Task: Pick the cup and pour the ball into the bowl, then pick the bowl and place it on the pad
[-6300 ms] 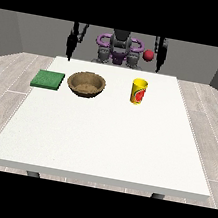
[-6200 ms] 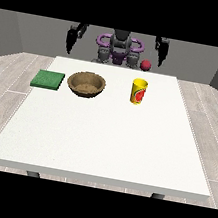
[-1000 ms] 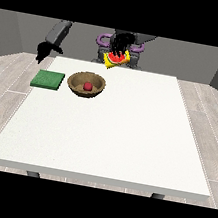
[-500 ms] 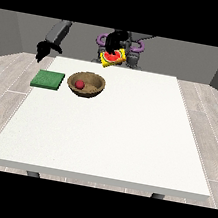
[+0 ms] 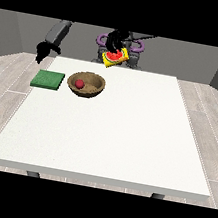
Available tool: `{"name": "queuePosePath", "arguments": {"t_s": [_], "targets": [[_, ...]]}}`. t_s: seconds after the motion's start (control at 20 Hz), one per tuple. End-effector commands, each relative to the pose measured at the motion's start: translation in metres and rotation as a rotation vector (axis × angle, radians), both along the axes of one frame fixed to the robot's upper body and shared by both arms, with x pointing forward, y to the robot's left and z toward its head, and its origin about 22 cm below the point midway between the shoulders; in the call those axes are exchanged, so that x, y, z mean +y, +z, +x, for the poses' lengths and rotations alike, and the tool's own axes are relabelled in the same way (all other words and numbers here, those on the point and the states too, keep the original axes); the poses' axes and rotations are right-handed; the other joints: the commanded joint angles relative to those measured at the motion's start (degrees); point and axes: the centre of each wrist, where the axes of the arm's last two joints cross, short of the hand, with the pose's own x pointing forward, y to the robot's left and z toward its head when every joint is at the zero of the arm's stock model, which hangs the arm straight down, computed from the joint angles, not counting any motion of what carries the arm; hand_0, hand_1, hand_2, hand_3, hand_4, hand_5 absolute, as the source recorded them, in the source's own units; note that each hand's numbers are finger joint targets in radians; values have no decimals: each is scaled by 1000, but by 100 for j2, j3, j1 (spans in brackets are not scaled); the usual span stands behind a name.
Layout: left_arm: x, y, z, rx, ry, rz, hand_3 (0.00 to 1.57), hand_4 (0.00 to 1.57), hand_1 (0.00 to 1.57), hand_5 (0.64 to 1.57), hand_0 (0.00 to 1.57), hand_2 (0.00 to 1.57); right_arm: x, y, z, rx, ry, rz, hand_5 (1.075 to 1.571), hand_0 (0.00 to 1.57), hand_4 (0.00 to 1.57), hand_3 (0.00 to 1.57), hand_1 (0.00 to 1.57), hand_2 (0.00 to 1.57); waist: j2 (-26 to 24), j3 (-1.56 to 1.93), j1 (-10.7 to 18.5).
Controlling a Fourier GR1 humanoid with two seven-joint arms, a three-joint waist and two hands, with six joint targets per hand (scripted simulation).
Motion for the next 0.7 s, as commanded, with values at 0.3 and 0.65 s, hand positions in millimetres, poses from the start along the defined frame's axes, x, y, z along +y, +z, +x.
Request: {"name": "queuePosePath", "arguments": {"t_s": [0.3, 0.65], "targets": [[96, 15, 19, 41, 40, -491, 1571, 818, 795, 1507, 795, 1571, -29, 3, -19, 7, -107, 73, 1562, 0, 697, 278, 0, 350, 322, -12, 1049], [140, -66, -10, 252, 1, -978, 797, 1397, 1268, 1571, 1268, 1088, -48, 44, 6, -161, -184, 45, 1553, 0, 714, 301, 0, 351, 1614, -72, 1761]]}}
